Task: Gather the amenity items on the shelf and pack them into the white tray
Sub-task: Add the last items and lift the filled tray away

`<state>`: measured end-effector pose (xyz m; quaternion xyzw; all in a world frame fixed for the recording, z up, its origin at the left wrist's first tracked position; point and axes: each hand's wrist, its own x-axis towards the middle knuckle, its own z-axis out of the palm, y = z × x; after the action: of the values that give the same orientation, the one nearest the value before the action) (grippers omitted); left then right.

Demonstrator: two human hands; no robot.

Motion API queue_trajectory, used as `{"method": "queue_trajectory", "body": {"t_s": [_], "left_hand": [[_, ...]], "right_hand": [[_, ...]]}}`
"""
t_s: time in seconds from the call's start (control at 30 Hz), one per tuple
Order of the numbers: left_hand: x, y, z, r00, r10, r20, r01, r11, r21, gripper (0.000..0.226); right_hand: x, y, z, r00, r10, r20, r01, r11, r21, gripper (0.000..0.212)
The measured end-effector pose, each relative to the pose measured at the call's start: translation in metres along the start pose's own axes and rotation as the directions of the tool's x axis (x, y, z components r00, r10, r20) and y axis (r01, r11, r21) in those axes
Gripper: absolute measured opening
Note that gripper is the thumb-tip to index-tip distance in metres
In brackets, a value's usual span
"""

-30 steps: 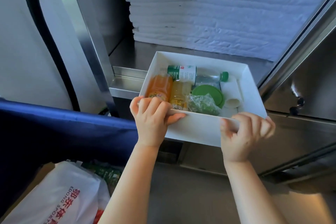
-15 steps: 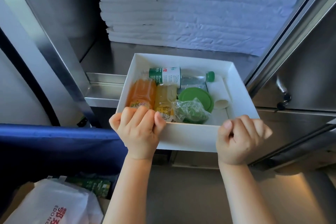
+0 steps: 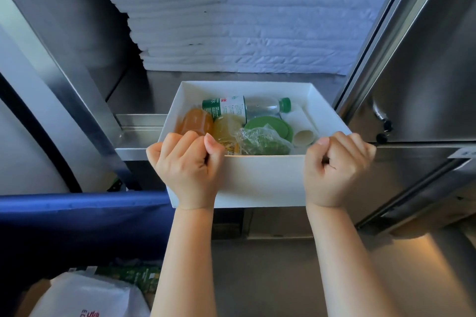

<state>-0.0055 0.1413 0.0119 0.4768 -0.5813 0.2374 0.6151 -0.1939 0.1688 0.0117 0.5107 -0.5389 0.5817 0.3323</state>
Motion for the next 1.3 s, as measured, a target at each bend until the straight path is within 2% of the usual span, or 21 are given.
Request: {"method": "queue_trajectory", "body": {"t_s": [0.27,0.53,0.9,1.3], "left_hand": [[0.013,0.026,-0.017,0.999,-0.041,0.036,0.043,0.998,-0.055,0.047],[0.020,0.084,-0.049,1.000,0.001,-0.006,-0.001,0.995,-0.099,0.051],[0.028,0.241,-0.092,0.996,0.075,-0.057,-0.086,0.972,-0.219,0.042],[-0.023,0.435,-0.086,0.994,0.091,-0.055,-0.106,0.904,-0.415,0.047]], "right_hand": [[0.023,-0.001,-0.023,1.000,-0.006,0.005,0.006,0.997,0.072,0.042],[0.051,0.011,-0.089,0.999,-0.021,-0.037,0.024,0.997,0.077,0.044],[0.109,0.071,-0.236,0.982,-0.081,-0.171,0.087,0.996,0.028,0.046],[0.141,0.198,-0.404,0.952,-0.141,-0.271,0.093,0.978,-0.184,0.046]]}}
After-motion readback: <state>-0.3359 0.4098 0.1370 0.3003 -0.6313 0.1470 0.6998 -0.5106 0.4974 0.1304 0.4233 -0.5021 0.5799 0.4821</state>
